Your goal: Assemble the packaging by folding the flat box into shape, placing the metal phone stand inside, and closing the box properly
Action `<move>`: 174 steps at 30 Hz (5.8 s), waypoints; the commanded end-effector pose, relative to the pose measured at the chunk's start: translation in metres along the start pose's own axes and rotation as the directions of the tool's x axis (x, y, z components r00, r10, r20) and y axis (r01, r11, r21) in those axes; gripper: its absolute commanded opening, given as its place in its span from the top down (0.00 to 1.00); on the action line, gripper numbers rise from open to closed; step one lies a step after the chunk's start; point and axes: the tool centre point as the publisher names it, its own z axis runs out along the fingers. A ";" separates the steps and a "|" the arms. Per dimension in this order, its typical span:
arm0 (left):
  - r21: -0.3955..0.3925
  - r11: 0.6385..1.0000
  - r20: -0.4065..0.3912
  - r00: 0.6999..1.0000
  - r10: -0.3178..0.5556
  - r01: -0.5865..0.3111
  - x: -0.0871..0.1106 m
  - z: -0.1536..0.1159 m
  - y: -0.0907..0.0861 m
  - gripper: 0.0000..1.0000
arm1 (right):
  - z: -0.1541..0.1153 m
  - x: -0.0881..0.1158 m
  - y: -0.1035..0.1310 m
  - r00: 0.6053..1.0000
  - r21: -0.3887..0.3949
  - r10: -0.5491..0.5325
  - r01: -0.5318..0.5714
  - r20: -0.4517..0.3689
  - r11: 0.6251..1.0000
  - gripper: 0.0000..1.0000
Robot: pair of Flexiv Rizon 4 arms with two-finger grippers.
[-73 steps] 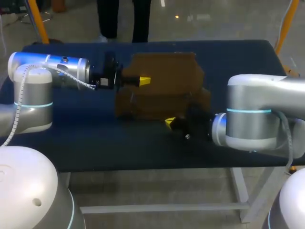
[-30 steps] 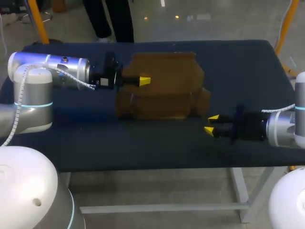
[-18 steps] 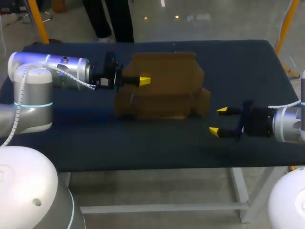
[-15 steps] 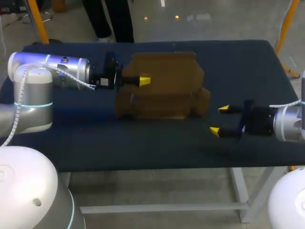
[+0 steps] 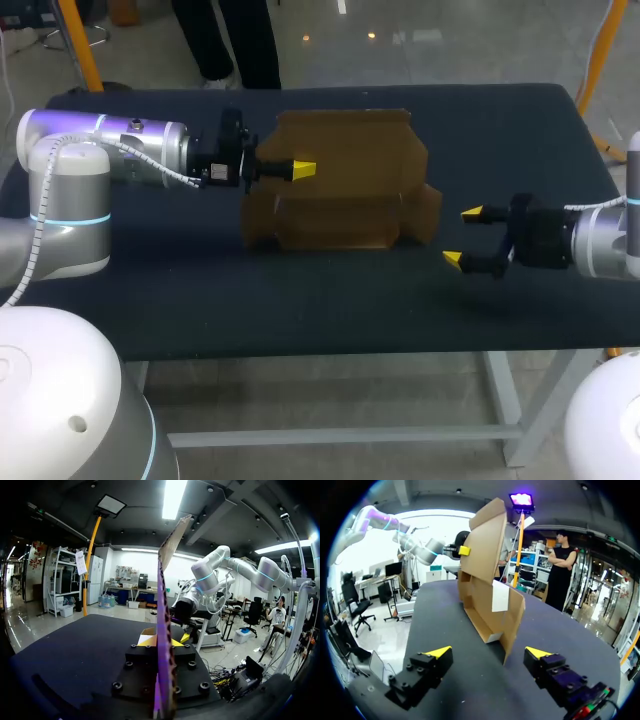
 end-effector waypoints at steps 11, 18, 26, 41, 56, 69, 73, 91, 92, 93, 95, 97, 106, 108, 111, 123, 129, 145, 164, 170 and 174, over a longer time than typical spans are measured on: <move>0.001 1.000 -0.005 1.000 0.000 0.000 -0.001 0.001 0.003 1.00 | 0.048 -0.027 -0.003 0.999 -0.026 0.018 -0.019 -0.043 0.999 0.00; 0.001 1.000 -0.005 1.000 0.000 0.000 -0.001 0.001 0.003 1.00 | 0.057 -0.032 0.001 0.999 -0.040 0.018 -0.020 -0.035 0.999 0.16; 0.001 1.000 -0.005 1.000 0.000 0.000 -0.001 0.001 0.003 1.00 | 0.066 -0.035 0.002 0.999 -0.040 0.022 -0.023 -0.030 0.999 0.51; 0.001 1.000 -0.005 1.000 0.000 0.000 -0.001 0.001 0.003 1.00 | 0.074 -0.035 0.005 0.999 -0.045 0.037 -0.038 -0.019 0.998 1.00; 0.001 1.000 -0.005 1.000 0.000 0.000 -0.001 0.001 0.003 1.00 | 0.078 -0.026 0.009 0.998 -0.038 0.059 -0.058 0.022 0.998 1.00; 0.001 1.000 -0.005 1.000 0.000 0.000 -0.001 0.001 0.003 1.00 | 0.086 -0.018 0.009 0.993 -0.031 0.103 -0.101 0.060 0.994 0.94; 0.001 1.000 -0.005 1.000 0.000 0.000 -0.001 0.001 0.003 1.00 | 0.088 -0.015 0.009 0.990 -0.032 0.120 -0.118 0.076 0.993 0.82; 0.001 1.000 -0.005 1.000 0.000 0.000 -0.001 0.001 0.003 1.00 | 0.083 0.008 0.003 0.969 -0.020 0.197 -0.197 0.146 0.980 0.67; 0.001 1.000 -0.005 1.000 0.000 0.000 -0.001 0.001 0.003 1.00 | 0.082 0.010 0.002 0.968 -0.018 0.202 -0.202 0.152 0.979 0.67; 0.001 1.000 -0.005 1.000 0.000 0.000 -0.001 0.001 0.003 1.00 | 0.081 0.011 0.001 0.965 -0.016 0.209 -0.209 0.157 0.978 0.66; 0.001 1.000 -0.005 1.000 0.000 0.000 -0.001 0.001 0.003 1.00 | 0.080 0.013 -0.001 0.961 -0.010 0.219 -0.220 0.167 0.975 0.65; 0.001 1.000 -0.005 1.000 0.000 0.000 -0.001 0.001 0.003 1.00 | 0.078 0.014 -0.002 0.958 -0.011 0.227 -0.229 0.176 0.973 0.66; 0.001 1.000 -0.005 1.000 0.000 0.000 -0.001 0.001 0.003 1.00 | 0.080 0.019 0.005 0.957 -0.022 0.236 -0.236 0.166 0.972 0.66; 0.001 1.000 -0.005 1.000 0.000 0.000 -0.001 0.001 0.003 1.00 | 0.082 0.020 0.006 0.958 -0.023 0.237 -0.236 0.161 0.971 0.65; 0.001 1.000 -0.005 1.000 0.000 0.000 -0.001 0.001 0.003 1.00 | 0.085 0.023 0.008 0.959 -0.028 0.240 -0.238 0.152 0.971 0.64; 0.001 1.000 -0.005 1.000 0.000 0.000 -0.001 0.001 0.003 1.00 | 0.094 0.027 0.015 0.958 -0.055 0.258 -0.253 0.128 0.966 0.62; 0.001 1.000 -0.005 1.000 0.000 0.000 -0.001 0.001 0.003 1.00 | 0.095 0.028 0.017 0.954 -0.068 0.270 -0.263 0.129 0.962 0.60; 0.001 1.000 -0.005 1.000 0.000 0.000 -0.001 0.001 0.003 1.00 | 0.076 0.027 0.005 0.940 -0.053 0.298 -0.293 0.167 0.954 0.53; 0.001 1.000 -0.005 1.000 0.000 0.000 -0.001 0.001 0.003 1.00 | 0.044 0.042 0.007 0.973 -0.033 0.225 -0.224 0.042 0.974 0.48; 0.001 1.000 -0.005 1.000 0.000 0.000 -0.001 0.001 0.003 1.00 | 0.032 0.038 0.008 0.985 -0.002 0.174 -0.174 0.008 0.985 0.47; 0.001 1.000 -0.005 1.000 0.000 0.000 -0.001 0.001 0.003 1.00 | 0.030 0.032 0.004 0.991 0.034 0.137 -0.137 -0.004 0.990 0.38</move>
